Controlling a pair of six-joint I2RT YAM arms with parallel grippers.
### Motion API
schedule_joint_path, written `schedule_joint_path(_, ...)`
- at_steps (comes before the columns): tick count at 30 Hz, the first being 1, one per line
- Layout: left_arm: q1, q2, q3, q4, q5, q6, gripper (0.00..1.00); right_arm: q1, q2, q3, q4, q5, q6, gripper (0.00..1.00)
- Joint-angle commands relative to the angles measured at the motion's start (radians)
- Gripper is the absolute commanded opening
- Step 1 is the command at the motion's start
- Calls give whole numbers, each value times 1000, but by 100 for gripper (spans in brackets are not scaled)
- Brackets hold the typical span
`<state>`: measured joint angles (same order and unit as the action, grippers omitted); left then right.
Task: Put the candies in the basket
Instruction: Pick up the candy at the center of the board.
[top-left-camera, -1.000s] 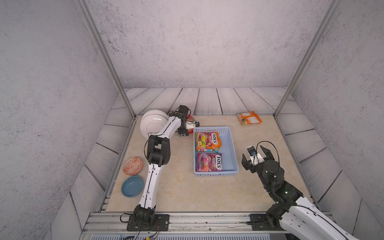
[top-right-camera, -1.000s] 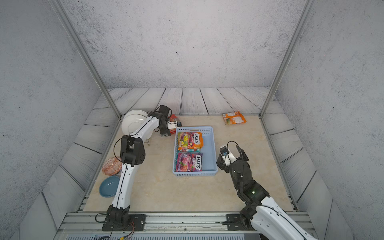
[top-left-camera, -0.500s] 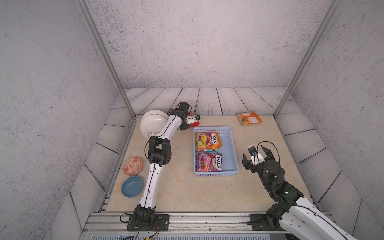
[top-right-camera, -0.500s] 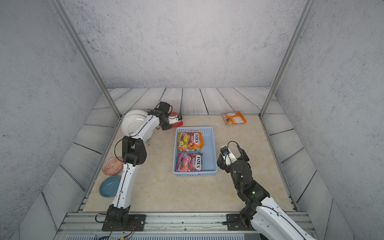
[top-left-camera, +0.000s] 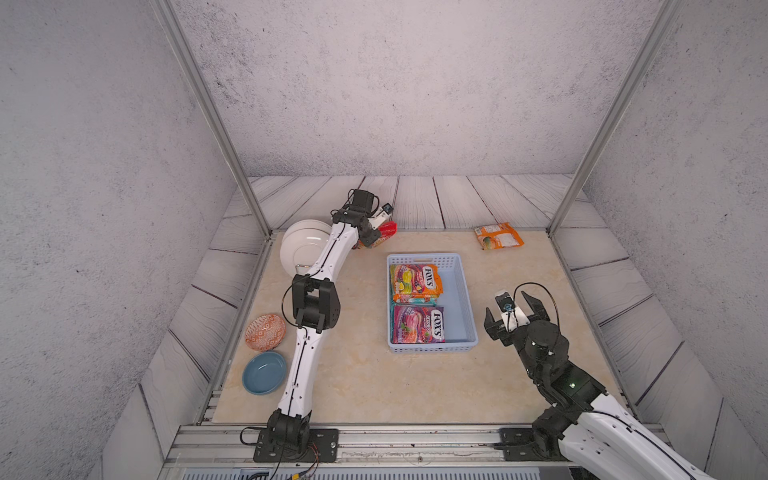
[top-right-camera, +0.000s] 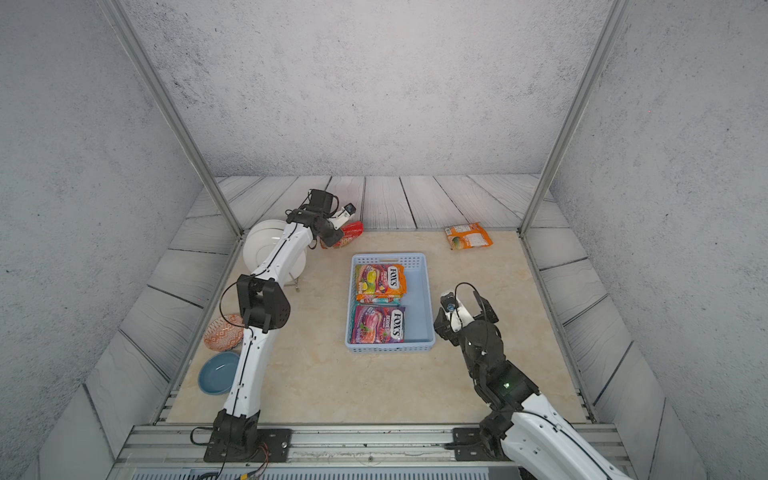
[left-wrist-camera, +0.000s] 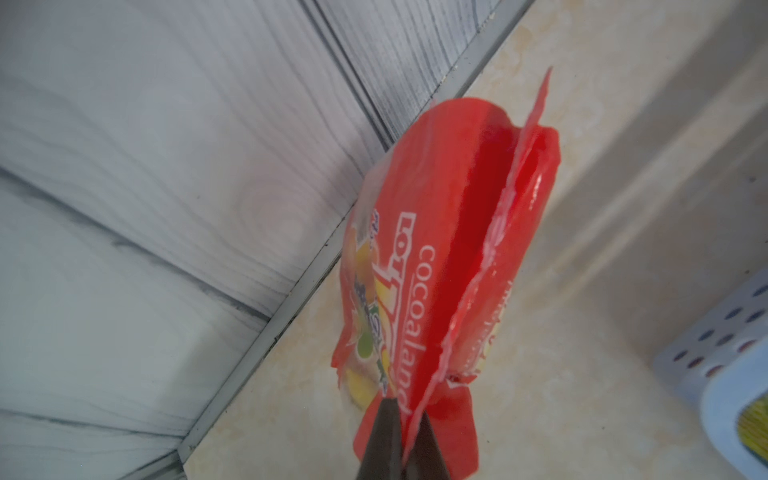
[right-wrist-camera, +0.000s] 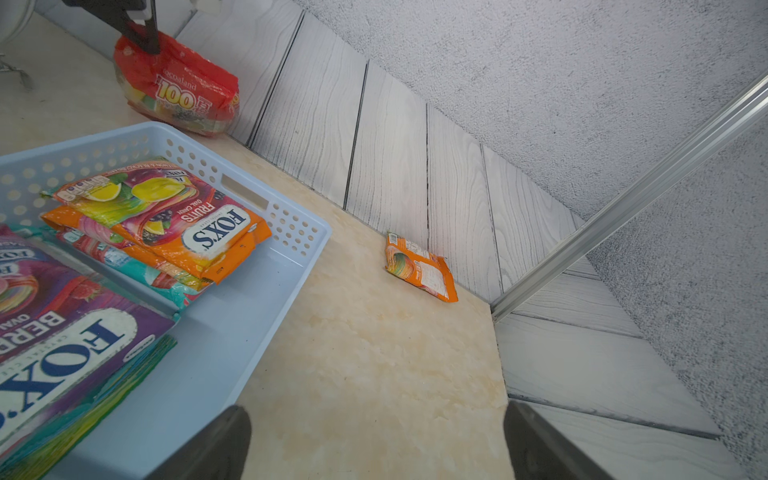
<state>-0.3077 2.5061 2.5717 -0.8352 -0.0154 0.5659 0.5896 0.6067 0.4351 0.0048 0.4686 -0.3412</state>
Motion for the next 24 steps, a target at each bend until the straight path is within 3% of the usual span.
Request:
schedule_joint_path(1, 1, -144, 53, -8, 4, -176, 0, -5, 3, 2, 14, -10, 10, 99)
schedule_joint_path(8, -11, -265, 46, -68, 42, -379, 0, -6, -2, 0, 14, -9, 7, 99)
schedule_joint_path(15, -43, -416, -64, -59, 76, -567, 0, -5, 1, -1, 15, -9, 5, 99)
schedule_joint_path(24, -114, -512, -191, -52, 89, -718, 0, -7, 7, -3, 16, -1, 1, 99)
